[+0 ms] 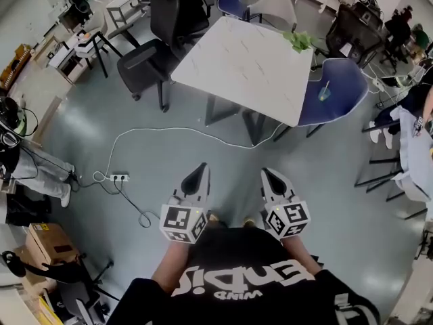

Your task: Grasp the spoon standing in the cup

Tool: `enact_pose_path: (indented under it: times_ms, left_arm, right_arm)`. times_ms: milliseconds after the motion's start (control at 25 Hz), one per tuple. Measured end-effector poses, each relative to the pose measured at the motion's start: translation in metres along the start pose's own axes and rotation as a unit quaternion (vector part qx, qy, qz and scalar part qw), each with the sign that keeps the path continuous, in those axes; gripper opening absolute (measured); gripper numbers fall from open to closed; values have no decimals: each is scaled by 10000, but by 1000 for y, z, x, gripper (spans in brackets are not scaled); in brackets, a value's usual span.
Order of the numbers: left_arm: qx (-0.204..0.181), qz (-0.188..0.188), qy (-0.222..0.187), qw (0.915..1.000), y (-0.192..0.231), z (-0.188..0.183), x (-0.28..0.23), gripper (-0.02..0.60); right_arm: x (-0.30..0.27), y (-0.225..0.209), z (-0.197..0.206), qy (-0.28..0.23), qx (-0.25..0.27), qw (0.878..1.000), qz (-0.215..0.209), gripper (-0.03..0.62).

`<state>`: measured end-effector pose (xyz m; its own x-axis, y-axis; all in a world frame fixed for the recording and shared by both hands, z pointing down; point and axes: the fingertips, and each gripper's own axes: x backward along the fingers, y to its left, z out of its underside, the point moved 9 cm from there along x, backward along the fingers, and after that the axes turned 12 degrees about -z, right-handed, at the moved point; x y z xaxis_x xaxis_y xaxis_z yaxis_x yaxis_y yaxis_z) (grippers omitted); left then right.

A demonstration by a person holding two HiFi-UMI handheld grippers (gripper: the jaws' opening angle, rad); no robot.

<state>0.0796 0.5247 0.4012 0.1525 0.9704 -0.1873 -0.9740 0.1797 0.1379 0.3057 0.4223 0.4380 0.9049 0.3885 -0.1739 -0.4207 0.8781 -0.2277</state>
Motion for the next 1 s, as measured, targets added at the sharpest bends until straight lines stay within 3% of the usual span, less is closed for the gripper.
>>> enact_pose_path:
  times_ms: [600, 1000]
  left_arm:
    - [-115, 417, 83, 9990, 62, 6, -14, 14]
    - [-101, 563, 32, 9984, 75, 2, -46, 14]
  right_arm:
    - [-43, 29, 5, -87, 211, 9991, 360, 12]
    - [-68, 10, -8, -206, 261, 9980, 538, 12]
